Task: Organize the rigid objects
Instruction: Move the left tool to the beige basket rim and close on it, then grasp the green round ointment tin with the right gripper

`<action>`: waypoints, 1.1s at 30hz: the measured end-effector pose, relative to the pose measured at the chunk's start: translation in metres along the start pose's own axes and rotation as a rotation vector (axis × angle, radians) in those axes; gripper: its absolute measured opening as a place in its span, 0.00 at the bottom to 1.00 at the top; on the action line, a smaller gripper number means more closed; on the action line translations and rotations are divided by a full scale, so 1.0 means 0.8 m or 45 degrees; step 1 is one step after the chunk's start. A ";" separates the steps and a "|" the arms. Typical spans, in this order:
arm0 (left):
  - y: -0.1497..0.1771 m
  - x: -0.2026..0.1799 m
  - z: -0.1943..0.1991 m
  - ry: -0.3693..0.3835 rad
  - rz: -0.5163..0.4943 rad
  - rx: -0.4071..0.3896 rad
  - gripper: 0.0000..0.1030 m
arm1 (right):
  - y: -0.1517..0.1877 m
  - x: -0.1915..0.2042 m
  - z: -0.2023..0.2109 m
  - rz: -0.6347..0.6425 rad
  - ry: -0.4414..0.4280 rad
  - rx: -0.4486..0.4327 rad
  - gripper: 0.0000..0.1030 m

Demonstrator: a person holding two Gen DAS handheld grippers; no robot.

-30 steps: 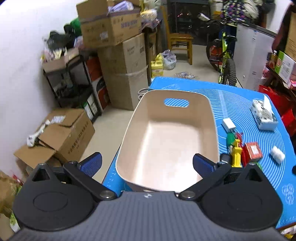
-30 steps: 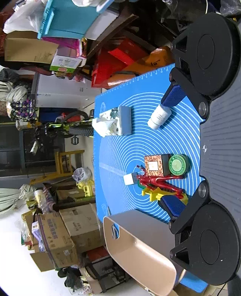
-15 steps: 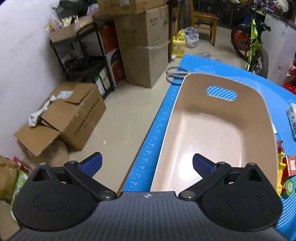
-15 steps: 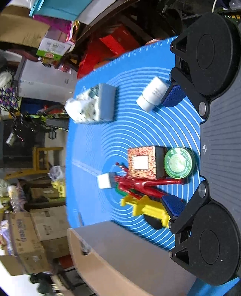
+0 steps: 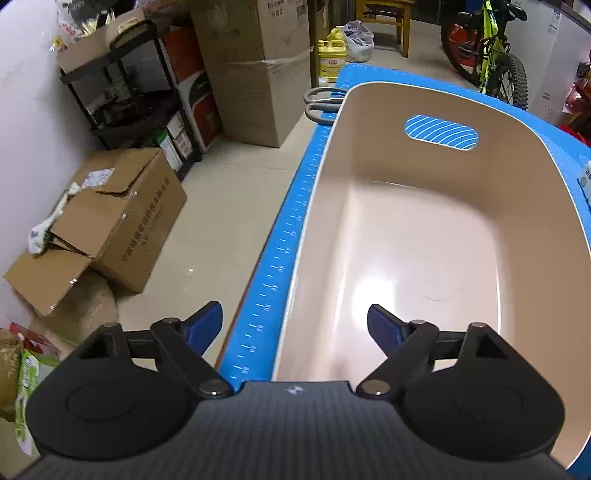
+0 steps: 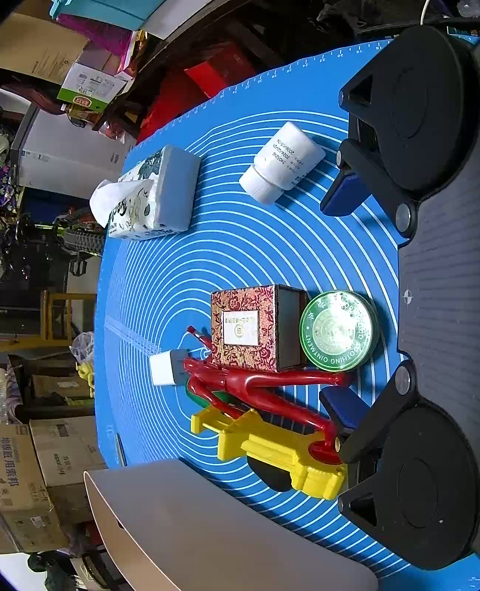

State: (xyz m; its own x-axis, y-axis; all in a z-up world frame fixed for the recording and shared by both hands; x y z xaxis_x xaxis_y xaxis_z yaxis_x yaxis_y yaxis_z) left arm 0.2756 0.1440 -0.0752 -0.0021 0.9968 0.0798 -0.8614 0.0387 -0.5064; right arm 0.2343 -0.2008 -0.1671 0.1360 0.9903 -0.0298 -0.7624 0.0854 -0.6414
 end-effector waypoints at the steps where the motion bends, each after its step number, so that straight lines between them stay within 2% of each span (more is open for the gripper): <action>1: 0.000 0.001 -0.001 0.008 0.006 0.007 0.78 | 0.000 0.001 -0.001 0.000 0.004 -0.005 0.95; 3: 0.000 0.000 -0.003 0.017 0.014 0.007 0.73 | 0.000 0.001 -0.001 -0.004 0.004 -0.009 0.94; 10: -0.005 0.007 0.000 0.025 0.043 -0.023 0.69 | 0.000 -0.003 0.006 -0.017 0.006 -0.028 0.92; 19: -0.003 0.005 -0.008 0.025 0.026 -0.001 0.51 | 0.000 -0.002 0.006 -0.019 0.030 -0.043 0.91; 26: 0.002 0.003 -0.015 0.054 0.015 0.035 0.25 | -0.001 0.010 -0.007 0.008 0.029 -0.038 0.83; 28: 0.004 0.004 -0.018 0.065 0.020 0.045 0.24 | -0.002 0.013 -0.010 0.001 0.017 -0.040 0.80; 31: 0.006 0.004 -0.019 0.073 0.024 0.052 0.12 | -0.004 0.016 -0.011 -0.023 -0.002 -0.025 0.76; 33: 0.006 0.005 -0.019 0.083 0.029 0.053 0.11 | -0.005 0.015 -0.009 -0.035 0.002 -0.034 0.76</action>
State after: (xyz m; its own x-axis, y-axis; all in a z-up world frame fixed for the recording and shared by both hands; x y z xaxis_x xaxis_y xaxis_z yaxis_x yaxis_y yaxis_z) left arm 0.2792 0.1491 -0.0899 0.0098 0.9999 0.0120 -0.8819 0.0143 -0.4712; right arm 0.2436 -0.1900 -0.1700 0.1581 0.9873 -0.0130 -0.7410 0.1099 -0.6625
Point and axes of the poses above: each gripper's, at about its wrist camera, not at the fingertips, and z roughly against the way its jaws point, x to its left, y to its underside, the point moved 5 cm from there along -z, roughly the way its jaws point
